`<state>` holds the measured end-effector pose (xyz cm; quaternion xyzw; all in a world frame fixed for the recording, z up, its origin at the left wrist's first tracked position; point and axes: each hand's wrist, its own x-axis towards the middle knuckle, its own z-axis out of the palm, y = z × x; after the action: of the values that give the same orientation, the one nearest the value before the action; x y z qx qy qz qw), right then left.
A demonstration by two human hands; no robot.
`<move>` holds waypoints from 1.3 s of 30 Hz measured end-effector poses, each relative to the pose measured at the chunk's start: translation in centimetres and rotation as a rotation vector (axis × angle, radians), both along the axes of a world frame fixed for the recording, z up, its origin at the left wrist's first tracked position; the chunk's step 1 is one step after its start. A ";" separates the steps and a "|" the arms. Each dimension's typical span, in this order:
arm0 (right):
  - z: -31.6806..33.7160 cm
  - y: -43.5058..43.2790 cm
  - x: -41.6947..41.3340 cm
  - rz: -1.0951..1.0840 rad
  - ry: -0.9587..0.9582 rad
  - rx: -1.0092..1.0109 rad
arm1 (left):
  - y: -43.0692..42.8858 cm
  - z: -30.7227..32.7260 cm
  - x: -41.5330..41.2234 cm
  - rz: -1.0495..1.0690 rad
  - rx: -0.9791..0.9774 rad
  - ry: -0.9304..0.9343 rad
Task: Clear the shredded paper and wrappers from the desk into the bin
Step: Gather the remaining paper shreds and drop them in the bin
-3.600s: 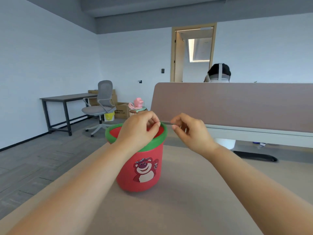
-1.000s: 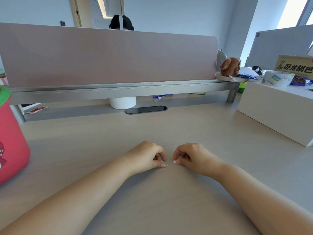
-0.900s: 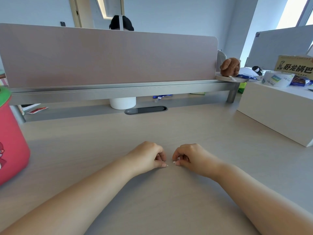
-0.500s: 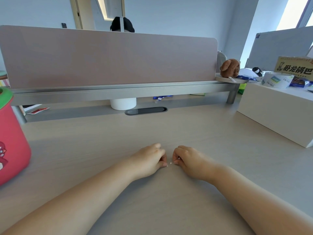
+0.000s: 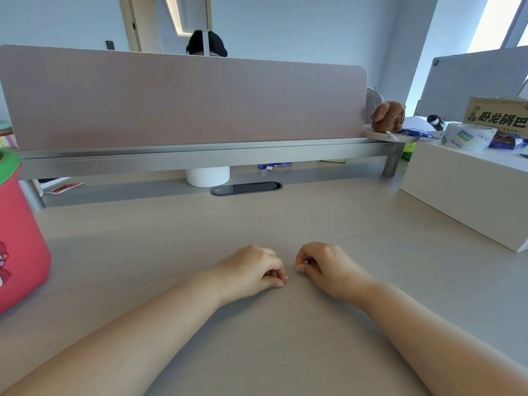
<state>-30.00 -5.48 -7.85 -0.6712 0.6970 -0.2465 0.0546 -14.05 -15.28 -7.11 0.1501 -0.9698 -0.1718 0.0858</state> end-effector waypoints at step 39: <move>10.0 -7.0 15.7 0.360 -0.270 -0.313 | -1.4 11.2 16.7 0.477 -0.285 0.361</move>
<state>-14.32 -12.53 2.17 -0.7457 0.5063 -0.4246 0.0855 2.63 -16.69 4.12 0.3264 -0.8908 -0.0335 0.3144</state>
